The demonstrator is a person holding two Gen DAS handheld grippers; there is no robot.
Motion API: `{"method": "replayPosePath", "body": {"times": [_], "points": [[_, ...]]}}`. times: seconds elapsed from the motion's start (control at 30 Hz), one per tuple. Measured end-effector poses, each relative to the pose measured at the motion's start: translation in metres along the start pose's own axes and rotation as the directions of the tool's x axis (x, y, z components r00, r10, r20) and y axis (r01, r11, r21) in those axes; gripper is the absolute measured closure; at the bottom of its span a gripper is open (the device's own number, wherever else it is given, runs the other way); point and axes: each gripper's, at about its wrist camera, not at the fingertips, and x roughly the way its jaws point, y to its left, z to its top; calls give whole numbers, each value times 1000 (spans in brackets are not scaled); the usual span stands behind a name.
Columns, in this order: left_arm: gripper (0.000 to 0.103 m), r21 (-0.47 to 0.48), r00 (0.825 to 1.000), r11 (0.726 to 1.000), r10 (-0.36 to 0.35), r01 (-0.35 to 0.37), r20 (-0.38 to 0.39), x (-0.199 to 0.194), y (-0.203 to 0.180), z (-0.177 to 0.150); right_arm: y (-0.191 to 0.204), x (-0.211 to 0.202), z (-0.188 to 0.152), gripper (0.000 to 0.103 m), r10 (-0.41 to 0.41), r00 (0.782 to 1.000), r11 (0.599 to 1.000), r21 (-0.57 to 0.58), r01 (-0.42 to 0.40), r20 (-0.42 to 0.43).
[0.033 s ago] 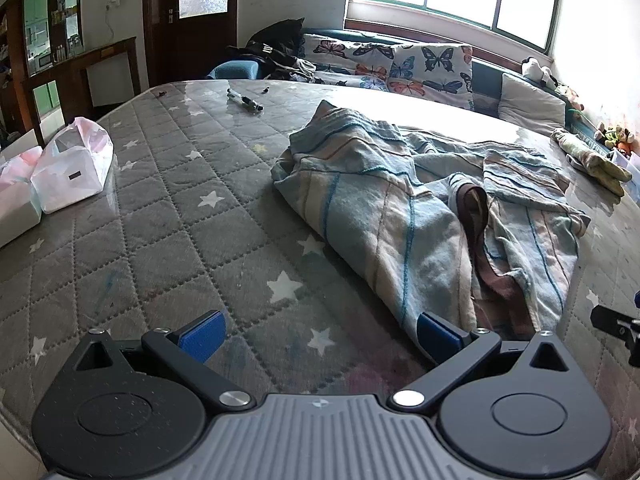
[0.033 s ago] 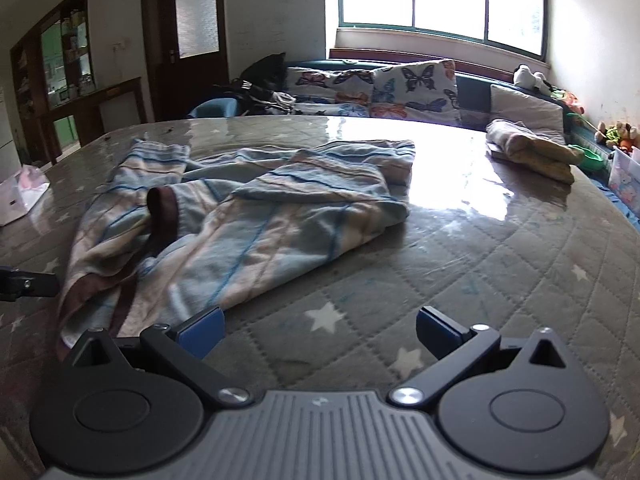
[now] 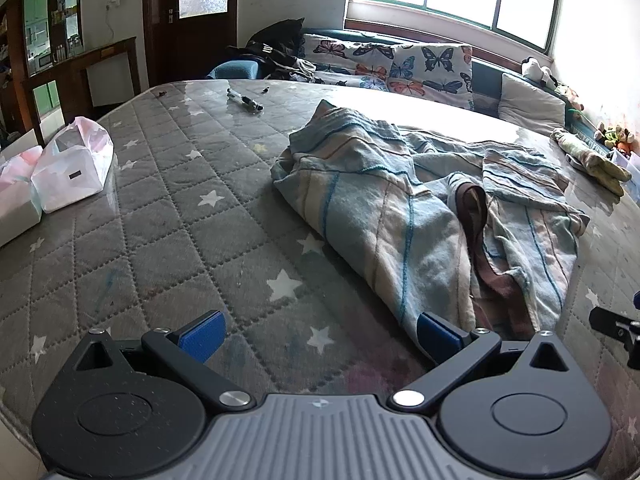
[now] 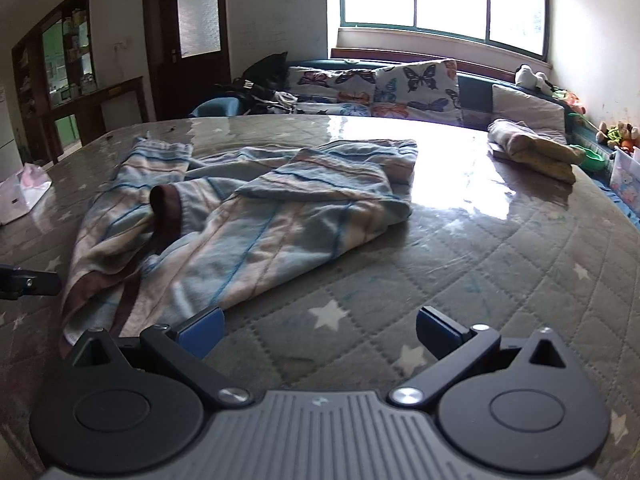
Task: Fold towel
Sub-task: 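Move both grippers toward the crumpled striped towel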
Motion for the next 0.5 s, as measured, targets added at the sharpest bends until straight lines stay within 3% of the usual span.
{"method": "replayPosePath", "body": {"times": [0.5], "points": [[0,21,1000,1000,-9,9,-14,-4,-8,-12,6,-11,-9,0,58,998,998,-6,-58,-21]]}}
